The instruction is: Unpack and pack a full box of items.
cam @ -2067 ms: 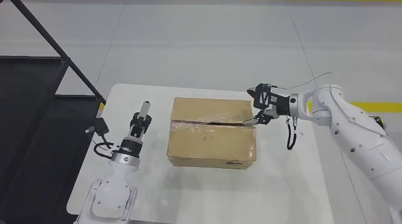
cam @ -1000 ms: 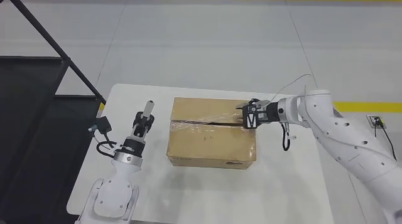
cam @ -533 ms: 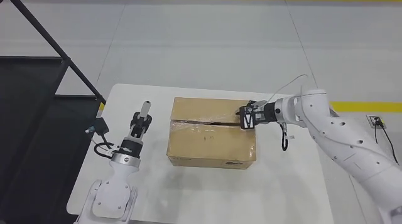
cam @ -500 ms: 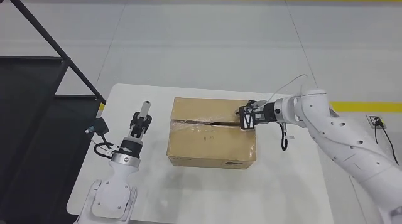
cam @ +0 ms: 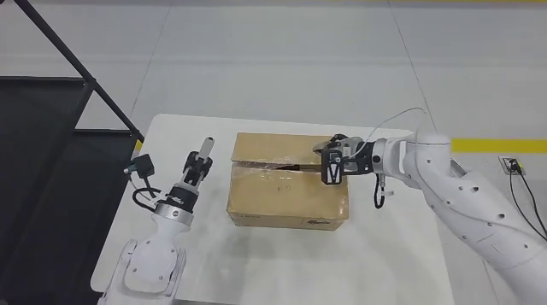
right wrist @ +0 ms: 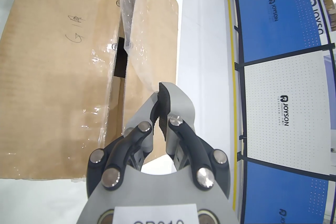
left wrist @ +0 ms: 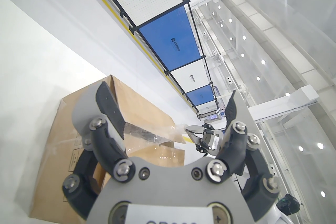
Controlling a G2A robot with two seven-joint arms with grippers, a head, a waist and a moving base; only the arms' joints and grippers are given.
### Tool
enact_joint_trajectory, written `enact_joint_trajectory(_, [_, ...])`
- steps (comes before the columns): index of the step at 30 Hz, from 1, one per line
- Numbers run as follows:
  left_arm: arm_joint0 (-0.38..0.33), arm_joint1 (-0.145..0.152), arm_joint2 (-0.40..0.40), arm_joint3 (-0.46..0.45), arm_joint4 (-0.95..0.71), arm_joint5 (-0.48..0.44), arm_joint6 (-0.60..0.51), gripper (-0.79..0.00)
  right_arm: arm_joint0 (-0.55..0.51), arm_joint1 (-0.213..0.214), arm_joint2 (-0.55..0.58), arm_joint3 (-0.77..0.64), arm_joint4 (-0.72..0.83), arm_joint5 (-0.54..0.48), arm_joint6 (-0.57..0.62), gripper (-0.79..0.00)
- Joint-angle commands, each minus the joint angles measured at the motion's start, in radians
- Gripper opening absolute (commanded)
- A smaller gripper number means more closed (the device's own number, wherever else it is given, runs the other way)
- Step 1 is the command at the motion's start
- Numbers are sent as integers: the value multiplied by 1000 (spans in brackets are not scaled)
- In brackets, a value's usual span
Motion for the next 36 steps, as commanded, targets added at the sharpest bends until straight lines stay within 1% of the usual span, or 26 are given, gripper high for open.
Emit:
enact_joint_trajectory(1, [-6,2,3,5,3,9,-32,0,-24,6,21,-36,3,14,30,-785])
enact_joint_trajectory(6, [-42,5,14,32,4,32,-111,0,-71,17,57,-110,9,26,76,-785])
enact_joint_trajectory(14, [-145,3,48,123,-77,49,-221,0,-133,20,98,-200,14,83,147,-785])
enact_joint_trajectory(19, [-195,2,67,165,-98,32,-245,0,-165,21,123,-253,19,112,174,-785])
enact_joint_trajectory(30, [-250,8,83,205,-102,32,-333,0,-218,21,168,-340,20,143,232,-785])
enact_joint_trajectory(36, [-256,12,91,214,-94,20,-370,0,-233,16,178,-377,15,148,252,-785])
